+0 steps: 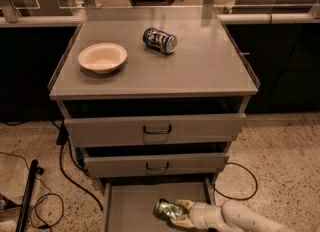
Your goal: Pick green can from bottom drawer and place on counter
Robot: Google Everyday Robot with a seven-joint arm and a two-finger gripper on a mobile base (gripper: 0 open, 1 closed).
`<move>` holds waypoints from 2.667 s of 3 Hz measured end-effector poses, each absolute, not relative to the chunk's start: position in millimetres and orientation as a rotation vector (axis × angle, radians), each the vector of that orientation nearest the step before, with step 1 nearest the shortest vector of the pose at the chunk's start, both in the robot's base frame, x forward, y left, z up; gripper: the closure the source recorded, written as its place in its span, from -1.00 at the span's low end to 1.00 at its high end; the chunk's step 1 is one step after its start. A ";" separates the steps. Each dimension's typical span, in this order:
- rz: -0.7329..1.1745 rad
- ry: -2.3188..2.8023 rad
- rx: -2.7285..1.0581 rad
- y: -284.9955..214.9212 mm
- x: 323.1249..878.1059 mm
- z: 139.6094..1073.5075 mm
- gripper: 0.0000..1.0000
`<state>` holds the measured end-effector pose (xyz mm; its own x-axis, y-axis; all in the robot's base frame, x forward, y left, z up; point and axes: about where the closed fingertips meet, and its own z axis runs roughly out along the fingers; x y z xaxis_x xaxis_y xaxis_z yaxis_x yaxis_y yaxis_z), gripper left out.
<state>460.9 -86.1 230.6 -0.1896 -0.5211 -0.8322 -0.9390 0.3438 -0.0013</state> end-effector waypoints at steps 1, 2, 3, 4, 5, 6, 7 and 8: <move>0.642 1.805 -1.332 -96.2 462.4 269.5 1.00; 0.568 1.787 -1.374 -108.2 468.9 313.8 1.00; 0.497 1.788 -1.383 -122.5 474.9 354.7 1.00; 0.423 1.766 -1.350 -145.7 483.8 407.7 1.00; 0.423 1.766 -1.350 -145.6 483.8 407.7 1.00; 0.398 1.800 -1.325 -145.3 484.6 410.7 1.00; 0.293 1.792 -1.310 -147.4 480.4 448.3 1.00; 0.200 1.732 -1.316 -150.7 467.1 503.8 1.00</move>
Offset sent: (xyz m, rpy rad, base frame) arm 0.0187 -0.0422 0.1411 -0.1442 -0.1613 0.0327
